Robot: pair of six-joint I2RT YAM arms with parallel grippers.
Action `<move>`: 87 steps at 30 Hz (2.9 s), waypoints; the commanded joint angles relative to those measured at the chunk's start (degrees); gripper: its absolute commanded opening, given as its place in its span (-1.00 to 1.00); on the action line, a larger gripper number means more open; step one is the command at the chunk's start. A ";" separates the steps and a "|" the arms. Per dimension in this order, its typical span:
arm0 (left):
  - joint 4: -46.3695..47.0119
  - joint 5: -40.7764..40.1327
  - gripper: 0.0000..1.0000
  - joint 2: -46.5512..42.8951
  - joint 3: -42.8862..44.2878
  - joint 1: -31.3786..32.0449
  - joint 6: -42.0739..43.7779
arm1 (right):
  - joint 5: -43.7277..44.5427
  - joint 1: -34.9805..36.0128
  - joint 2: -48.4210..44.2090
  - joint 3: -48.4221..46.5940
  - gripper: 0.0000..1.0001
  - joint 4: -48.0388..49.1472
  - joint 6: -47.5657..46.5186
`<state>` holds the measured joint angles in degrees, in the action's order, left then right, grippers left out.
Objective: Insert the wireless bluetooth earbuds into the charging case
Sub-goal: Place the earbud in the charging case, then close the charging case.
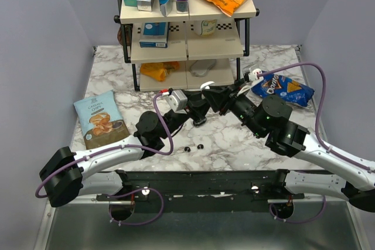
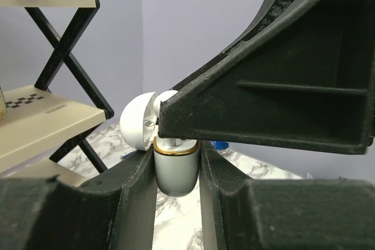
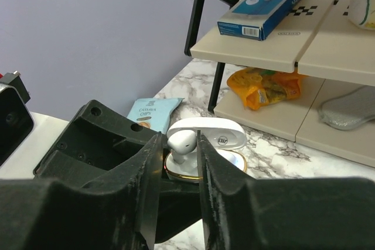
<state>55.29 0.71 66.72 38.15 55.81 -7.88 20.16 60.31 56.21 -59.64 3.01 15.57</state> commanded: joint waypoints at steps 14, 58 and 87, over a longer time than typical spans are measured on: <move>6.85 0.61 -1.00 -2.91 1.22 0.09 1.02 | 8.31 -0.28 1.19 -3.20 -0.02 -7.66 0.69; -9.06 18.54 -1.00 -15.57 -6.34 -1.67 9.37 | -8.03 -0.20 13.75 -30.80 -0.99 -36.31 -9.33; -6.24 10.02 -1.00 -13.98 -5.72 -2.64 8.32 | -9.05 -0.28 9.28 -22.37 -0.99 -36.67 -3.54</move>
<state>46.06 14.57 53.01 31.07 53.84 0.97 6.28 59.92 67.53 -84.14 -32.36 9.41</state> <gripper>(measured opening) 0.366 0.012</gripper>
